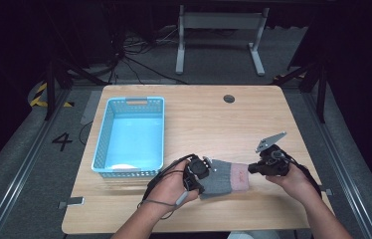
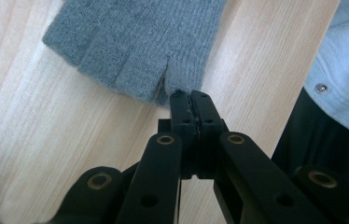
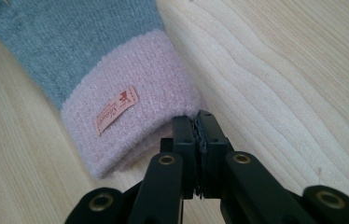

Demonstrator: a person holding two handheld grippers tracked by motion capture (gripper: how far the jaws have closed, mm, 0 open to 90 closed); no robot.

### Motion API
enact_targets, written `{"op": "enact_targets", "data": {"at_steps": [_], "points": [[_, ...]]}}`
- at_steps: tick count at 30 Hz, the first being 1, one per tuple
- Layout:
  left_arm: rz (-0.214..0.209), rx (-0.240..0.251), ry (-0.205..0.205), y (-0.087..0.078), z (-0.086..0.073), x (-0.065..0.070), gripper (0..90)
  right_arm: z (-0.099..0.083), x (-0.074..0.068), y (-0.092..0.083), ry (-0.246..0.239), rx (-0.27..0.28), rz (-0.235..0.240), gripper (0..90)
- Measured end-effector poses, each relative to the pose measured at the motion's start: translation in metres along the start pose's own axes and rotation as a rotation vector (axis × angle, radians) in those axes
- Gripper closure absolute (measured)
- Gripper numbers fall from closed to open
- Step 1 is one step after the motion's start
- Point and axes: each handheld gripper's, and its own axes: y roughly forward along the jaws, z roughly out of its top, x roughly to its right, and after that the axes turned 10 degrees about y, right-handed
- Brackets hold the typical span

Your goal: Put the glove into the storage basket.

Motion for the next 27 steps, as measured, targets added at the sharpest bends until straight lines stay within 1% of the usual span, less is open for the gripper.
{"op": "enact_targets", "data": {"at_steps": [1, 3, 4, 6, 7, 9, 12, 13, 16, 18, 20, 22, 23, 24, 25, 26, 27], "points": [[-0.001, -0.002, -0.001, 0.001, 0.0, 0.0, 89.8, 0.001, 0.001, 0.003, -0.001, -0.005, 0.002, 88.4], [-0.01, -0.009, -0.002, 0.002, -0.001, -0.001, 89.7, 0.001, 0.001, 0.004, -0.001, -0.007, 0.002, 88.4], [-0.011, -0.01, -0.004, 0.003, -0.001, -0.001, 89.8, 0.001, 0.001, 0.005, 0.009, -0.009, 0.003, 88.4], [-0.015, -0.017, -0.004, 0.004, -0.001, -0.002, 89.8, 0.001, 0.002, 0.007, 0.007, -0.013, 0.004, 88.4], [-0.022, -0.03, -0.004, 0.006, -0.001, -0.003, 89.8, 0.001, 0.001, 0.009, 0.007, -0.02, 0.006, 88.4], [-0.026, -0.032, -0.006, 0.007, -0.001, -0.003, 89.8, 0.001, 0.002, 0.012, -0.002, -0.031, 0.006, 88.3], [-0.035, -0.038, -0.011, 0.011, -0.001, -0.004, 89.7, 0.001, 0.001, 0.014, -0.002, -0.035, 0.001, 88.3], [-0.039, -0.055, -0.011, 0.013, -0.001, -0.005, 89.7, 0.002, 0.002, 0.016, -0.006, -0.038, -0.004, 88.3], [-0.037, -0.055, -0.018, 0.016, -0.001, -0.006, 89.7, 0.002, 0.002, 0.018, 0.001, -0.041, -0.005, 88.3], [-0.047, -0.066, -0.02, 0.02, -0.001, -0.008, 89.6, 0.002, 0.002, 0.019, 0.002, -0.045, -0.01, 88.1], [-0.048, -0.066, -0.021, 0.021, -0.001, -0.009, 89.2, 0.001, 0.002, 0.02, 0.005, -0.046, -0.01, 88.1], [-0.054, -0.065, -0.024, 0.023, -0.001, -0.009, 85.4, 0.001, 0.002, 0.02, -0.001, -0.047, -0.017, 86.9], [-0.063, -0.066, -0.027, 0.023, -0.002, -0.01, 85.4, 0.001, 0.002, 0.02, -0.005, -0.046, -0.021, 85.6], [-0.07, -0.065, -0.025, 0.022, -0.002, -0.01, 78.2, 0.0, 0.003, 0.021, -0.007, -0.044, -0.024, 81.8], [-0.07, -0.05, -0.025, 0.019, -0.002, -0.009, 75.3, 0.0, 0.003, 0.02, -0.003, -0.044, -0.027, 78.9], [-0.068, -0.046, -0.027, 0.016, -0.002, -0.009, 72.4, -0.002, 0.004, 0.018, -0.008, -0.032, -0.043, 76.0], [-0.063, -0.037, -0.03, 0.012, -0.002, -0.008, 71.4, -0.002, 0.005, 0.018, -0.005, -0.03, -0.042, 75.6]]}}
